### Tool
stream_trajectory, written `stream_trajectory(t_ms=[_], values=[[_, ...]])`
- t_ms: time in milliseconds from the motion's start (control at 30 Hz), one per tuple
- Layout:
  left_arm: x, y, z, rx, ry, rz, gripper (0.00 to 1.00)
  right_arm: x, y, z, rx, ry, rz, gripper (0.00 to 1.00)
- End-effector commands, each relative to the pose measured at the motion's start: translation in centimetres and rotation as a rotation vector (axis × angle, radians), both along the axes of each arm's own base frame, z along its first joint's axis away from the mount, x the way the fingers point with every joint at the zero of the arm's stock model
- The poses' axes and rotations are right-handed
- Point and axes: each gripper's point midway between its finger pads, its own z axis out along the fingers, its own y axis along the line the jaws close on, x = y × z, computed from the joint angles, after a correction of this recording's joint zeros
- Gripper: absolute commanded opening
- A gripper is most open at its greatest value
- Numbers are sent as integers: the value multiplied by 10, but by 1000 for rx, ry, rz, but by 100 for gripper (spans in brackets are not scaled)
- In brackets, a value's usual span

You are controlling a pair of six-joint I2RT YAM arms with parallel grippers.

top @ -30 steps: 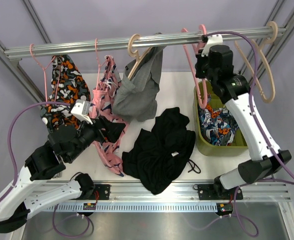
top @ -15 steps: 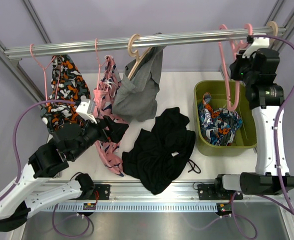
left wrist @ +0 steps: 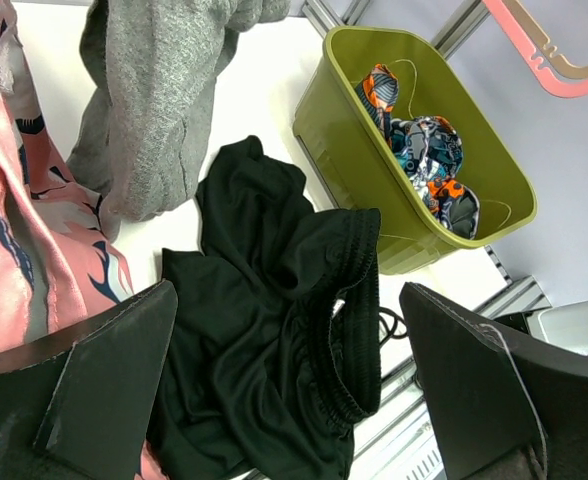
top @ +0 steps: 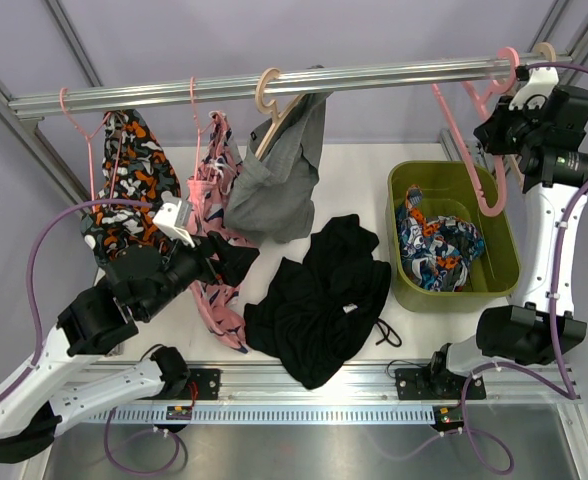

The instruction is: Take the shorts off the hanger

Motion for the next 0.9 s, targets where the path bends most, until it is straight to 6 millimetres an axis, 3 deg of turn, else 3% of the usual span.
stream_trajectory(t_ms=[0, 200, 333, 667, 733, 833, 867], values=[[-3, -2, 21, -62, -46, -18, 99, 2, 7, 28, -35, -78, 74, 0], [-4, -1, 20, -67, -46, -18, 99, 17, -5, 27, -25, -80, 15, 0], [-4, -2, 21, -63, -49, -25, 99, 26, -12, 14, -22, -40, -11, 0], [-4, -6, 27, -56, -61, -42, 99, 28, -31, -6, -12, 6, -73, 0], [-3, -8, 28, -50, -64, -48, 99, 28, -29, -10, -8, 13, -61, 4], [-2, -12, 32, -46, -70, -62, 99, 26, -25, -12, -2, 19, -38, 17], [-2, -12, 33, -44, -74, -64, 99, 24, -23, -13, 0, 25, -30, 26]])
